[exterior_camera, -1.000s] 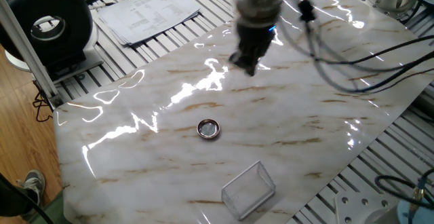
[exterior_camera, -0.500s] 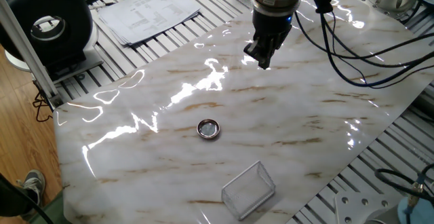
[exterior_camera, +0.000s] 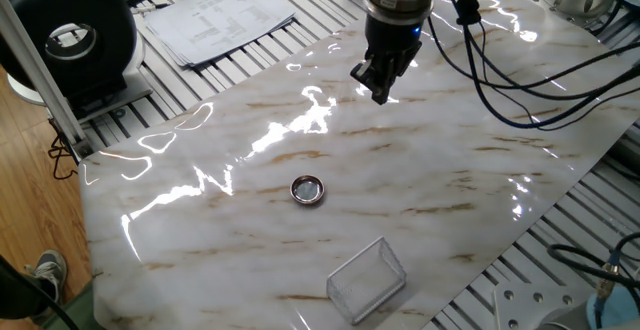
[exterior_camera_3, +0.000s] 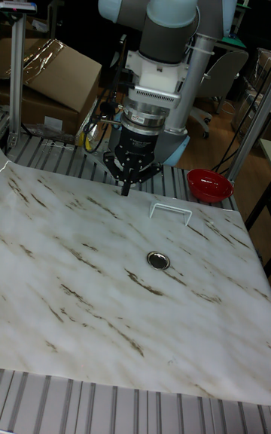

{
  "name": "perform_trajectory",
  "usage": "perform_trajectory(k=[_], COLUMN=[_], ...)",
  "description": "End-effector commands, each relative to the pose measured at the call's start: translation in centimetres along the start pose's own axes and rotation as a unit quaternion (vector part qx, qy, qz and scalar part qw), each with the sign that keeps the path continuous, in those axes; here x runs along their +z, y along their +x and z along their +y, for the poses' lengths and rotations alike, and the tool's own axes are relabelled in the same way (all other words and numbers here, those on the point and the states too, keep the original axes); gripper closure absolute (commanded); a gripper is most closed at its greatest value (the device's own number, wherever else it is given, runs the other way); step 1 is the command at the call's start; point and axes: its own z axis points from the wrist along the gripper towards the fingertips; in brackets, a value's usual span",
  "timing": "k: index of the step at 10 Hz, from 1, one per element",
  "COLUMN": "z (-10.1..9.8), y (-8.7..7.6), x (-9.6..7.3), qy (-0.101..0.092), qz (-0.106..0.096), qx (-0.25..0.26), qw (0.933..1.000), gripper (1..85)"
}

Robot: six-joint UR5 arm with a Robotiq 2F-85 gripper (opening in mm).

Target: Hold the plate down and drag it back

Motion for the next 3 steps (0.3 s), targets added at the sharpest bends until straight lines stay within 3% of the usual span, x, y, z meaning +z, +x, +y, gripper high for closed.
perform_trajectory(k=[1,3], z=[0.31,0.21], y=[-0.67,-0.93], x=[0.40,0.66], qy=[-0.010,-0.005], qz=[-0.007,-0.008], qx=[-0.005,-0.010], qw=[0.9999,0.9999], gripper=[84.3,84.3])
